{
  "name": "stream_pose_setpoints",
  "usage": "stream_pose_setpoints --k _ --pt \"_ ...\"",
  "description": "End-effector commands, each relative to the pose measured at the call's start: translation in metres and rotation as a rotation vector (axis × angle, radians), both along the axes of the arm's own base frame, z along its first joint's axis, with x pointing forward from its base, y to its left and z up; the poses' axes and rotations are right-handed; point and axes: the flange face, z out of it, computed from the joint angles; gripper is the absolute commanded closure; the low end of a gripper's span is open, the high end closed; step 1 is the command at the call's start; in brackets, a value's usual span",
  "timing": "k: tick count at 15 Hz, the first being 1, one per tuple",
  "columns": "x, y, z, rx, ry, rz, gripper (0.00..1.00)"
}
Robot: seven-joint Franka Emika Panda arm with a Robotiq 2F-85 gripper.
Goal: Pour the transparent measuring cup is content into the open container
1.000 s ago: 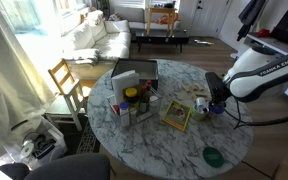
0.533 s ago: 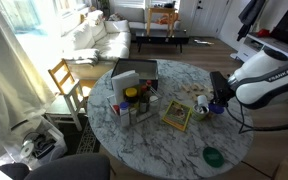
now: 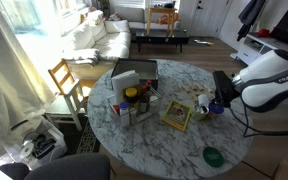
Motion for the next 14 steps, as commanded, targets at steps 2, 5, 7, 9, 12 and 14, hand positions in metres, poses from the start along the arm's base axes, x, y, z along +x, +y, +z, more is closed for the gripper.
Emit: stream_pose_setpoints --k 2,5,7,9,12,14 --pt "-0.016 0.020 0.022 0.120 0.099 0.066 0.99" --pt "-0.023 0.022 0.019 0.231 0.250 0.128 0.99" --pt "-0.029 0.022 0.007 0.292 0.358 0.162 0.99" --pt "-0.034 0.024 -0.002 0.353 0.463 0.187 0.99" --pt "-0.034 0.024 -0.019 0.415 0.557 0.126 0.99" --pt "-0.039 0.028 -0.011 0.387 0.535 0.157 0.94"
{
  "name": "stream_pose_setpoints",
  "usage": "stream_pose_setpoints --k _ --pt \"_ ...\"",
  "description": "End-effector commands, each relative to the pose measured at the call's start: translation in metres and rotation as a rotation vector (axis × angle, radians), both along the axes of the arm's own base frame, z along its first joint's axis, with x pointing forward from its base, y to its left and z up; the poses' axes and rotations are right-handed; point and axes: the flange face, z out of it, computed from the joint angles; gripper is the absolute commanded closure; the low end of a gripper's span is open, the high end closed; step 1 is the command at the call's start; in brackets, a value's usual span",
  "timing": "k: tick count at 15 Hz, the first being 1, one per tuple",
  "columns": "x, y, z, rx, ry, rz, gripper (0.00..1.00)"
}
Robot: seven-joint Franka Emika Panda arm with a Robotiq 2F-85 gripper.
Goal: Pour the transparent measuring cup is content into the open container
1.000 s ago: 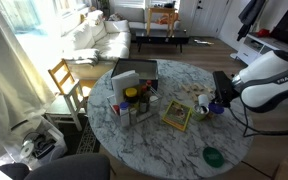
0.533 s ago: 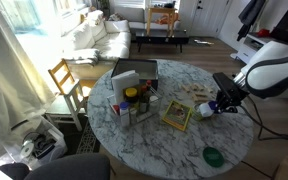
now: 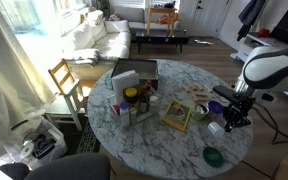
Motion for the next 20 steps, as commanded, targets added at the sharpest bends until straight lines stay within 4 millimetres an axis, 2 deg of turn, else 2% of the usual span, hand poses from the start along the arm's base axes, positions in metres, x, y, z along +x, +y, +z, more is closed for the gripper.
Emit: stream_pose_setpoints --k 1,2,9,16,17,18,20 --pt "0.002 -0.001 -0.003 0.000 0.007 -0.005 0.94" --pt "0.003 -0.002 -0.005 0.000 0.012 -0.007 0.99" --pt "-0.004 0.004 -0.026 0.243 0.229 -0.141 0.99" --pt "0.014 0.022 -0.055 0.372 0.341 -0.375 0.99" --pt "0.005 0.017 -0.044 0.346 0.312 -0.317 0.99" --pt "0.006 0.018 -0.047 0.348 0.319 -0.321 0.94" --pt "0.006 0.018 -0.047 0.347 0.319 -0.320 0.94"
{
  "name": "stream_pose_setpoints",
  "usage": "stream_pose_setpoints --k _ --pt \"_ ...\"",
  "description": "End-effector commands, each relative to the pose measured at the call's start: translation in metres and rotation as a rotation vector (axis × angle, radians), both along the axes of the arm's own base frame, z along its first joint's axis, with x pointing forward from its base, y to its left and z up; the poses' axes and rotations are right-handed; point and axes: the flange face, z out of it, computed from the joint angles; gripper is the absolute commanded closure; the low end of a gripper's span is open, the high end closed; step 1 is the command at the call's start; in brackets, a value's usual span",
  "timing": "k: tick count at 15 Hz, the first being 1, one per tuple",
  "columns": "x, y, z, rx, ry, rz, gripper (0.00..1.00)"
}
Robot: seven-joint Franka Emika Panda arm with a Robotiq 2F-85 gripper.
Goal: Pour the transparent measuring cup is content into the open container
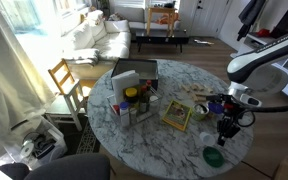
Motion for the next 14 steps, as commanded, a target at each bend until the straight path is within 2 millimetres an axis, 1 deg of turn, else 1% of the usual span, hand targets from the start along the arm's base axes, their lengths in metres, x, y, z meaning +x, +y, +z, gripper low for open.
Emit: stream_pose_setpoints --k 1,2,3,5,9,14 --pt "0.001 -0.001 0.001 0.000 0.000 0.000 0.94" --pt "0.001 -0.001 0.001 0.000 -0.001 0.000 0.94" --pt "0.001 -0.001 0.001 0.000 -0.001 0.000 0.99" --pt "0.003 -0.002 -0.011 0.051 0.027 -0.010 0.99" --pt "0.005 0.002 -0.025 0.152 0.102 -0.026 0.99" --pt "0.013 -0.001 -0.051 0.202 0.178 -0.127 0.99"
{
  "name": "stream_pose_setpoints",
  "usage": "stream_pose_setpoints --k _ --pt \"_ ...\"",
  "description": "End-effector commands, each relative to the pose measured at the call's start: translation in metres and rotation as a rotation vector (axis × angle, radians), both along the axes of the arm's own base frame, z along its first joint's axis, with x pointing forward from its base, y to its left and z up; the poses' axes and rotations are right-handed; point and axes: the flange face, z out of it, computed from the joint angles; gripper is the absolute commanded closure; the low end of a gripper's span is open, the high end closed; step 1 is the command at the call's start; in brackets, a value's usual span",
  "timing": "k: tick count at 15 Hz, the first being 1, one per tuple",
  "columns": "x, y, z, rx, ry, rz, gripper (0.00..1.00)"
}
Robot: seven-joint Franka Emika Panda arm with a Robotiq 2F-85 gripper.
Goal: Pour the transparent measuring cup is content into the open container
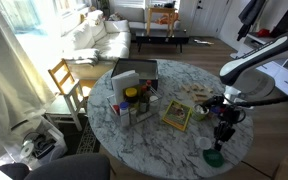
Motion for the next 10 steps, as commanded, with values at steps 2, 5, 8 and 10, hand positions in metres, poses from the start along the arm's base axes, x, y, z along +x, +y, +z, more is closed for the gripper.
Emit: stream_pose_setpoints --k 2,5,8,10 --pt "0.012 -0.007 -0.028 0.044 0.064 -0.099 0.99" --pt "0.018 -0.006 -0.044 0.049 0.100 -0.152 0.99" --pt "0.024 -0.008 -0.056 0.028 0.144 -0.183 0.99" --pt "0.028 -0.011 -0.061 0.008 0.171 -0.203 0.99"
